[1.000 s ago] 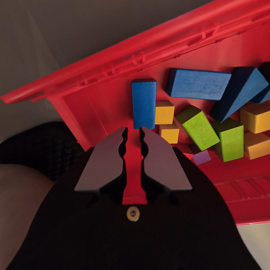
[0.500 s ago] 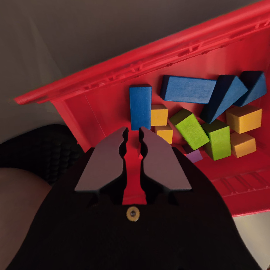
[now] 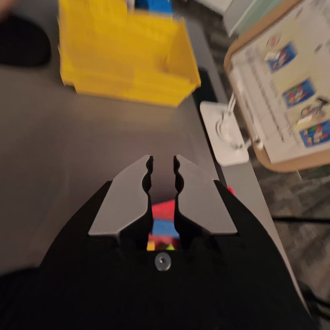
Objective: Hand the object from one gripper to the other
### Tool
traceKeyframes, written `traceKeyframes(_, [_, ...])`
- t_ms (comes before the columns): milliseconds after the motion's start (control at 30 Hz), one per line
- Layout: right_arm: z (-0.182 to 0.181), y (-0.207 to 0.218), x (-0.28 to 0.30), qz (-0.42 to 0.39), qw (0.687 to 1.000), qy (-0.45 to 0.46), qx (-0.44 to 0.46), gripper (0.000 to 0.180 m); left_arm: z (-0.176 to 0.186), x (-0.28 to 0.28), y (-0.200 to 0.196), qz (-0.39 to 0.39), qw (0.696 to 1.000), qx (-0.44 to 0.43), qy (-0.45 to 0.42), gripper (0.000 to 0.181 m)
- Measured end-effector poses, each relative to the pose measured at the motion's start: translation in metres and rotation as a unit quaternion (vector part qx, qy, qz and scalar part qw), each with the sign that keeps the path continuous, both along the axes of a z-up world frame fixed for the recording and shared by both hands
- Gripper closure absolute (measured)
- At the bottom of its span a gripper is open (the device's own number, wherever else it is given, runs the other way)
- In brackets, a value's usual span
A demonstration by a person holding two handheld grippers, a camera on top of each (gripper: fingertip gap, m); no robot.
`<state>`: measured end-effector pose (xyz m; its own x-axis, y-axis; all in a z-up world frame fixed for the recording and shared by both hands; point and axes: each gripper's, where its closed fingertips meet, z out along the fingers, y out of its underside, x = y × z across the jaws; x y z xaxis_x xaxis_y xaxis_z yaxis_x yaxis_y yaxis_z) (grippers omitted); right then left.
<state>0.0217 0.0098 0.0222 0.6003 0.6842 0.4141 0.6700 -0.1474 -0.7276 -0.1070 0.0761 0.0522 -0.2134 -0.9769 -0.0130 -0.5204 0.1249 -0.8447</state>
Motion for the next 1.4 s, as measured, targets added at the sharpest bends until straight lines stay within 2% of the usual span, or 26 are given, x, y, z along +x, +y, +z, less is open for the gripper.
traceKeyframes(200, [0.053,-0.002,-0.063,0.091,0.968,0.232,0.027,0.135,0.008,0.024,-0.05,-0.066,0.998,-0.004,-0.013,0.148])
traceKeyframes(333, [0.062,-0.003,-0.073,0.108,0.952,0.287,0.02,0.131,0.005,0.033,-0.067,-0.079,0.997,0.009,-0.005,0.148])
traceKeyframes(567, [0.046,-0.005,-0.09,0.129,0.956,0.262,-0.008,0.131,0.002,0.037,-0.081,-0.089,0.996,0.011,0.005,0.148])
traceKeyframes(667, [0.041,-0.007,-0.094,0.138,0.956,0.257,-0.022,0.134,0.001,0.038,-0.084,-0.094,0.996,0.009,0.01,0.148])
traceKeyframes(767, [0.039,-0.01,-0.096,0.148,0.956,0.252,-0.03,0.145,-0.001,0.037,-0.085,-0.096,0.995,0.012,0.014,0.148])
traceKeyframes(933, [0.031,-0.012,-0.096,0.142,0.965,0.214,-0.042,0.145,-0.007,0.036,-0.087,-0.101,0.994,0.013,0.029,0.147])
traceKeyframes(1067, [0.026,-0.012,-0.087,0.121,0.976,0.174,-0.045,0.145,-0.009,0.037,-0.086,-0.094,0.995,-0.01,0.04,0.133])
traceKeyframes(1133, [0.023,-0.017,-0.069,0.104,0.983,0.141,-0.049,0.145,-0.009,0.035,-0.083,-0.086,0.995,-0.02,0.045,0.125])
traceKeyframes(1267, [0.013,-0.041,0.011,0.023,0.993,0.077,-0.084,0.145,-0.003,0.028,-0.082,-0.087,0.995,-0.032,0.039,0.128])
traceKeyframes(1400, [-0.039,-0.072,0.094,-0.068,0.978,0.047,-0.191,0.145,-0.005,0.025,-0.082,-0.088,0.995,-0.017,0.048,0.13])
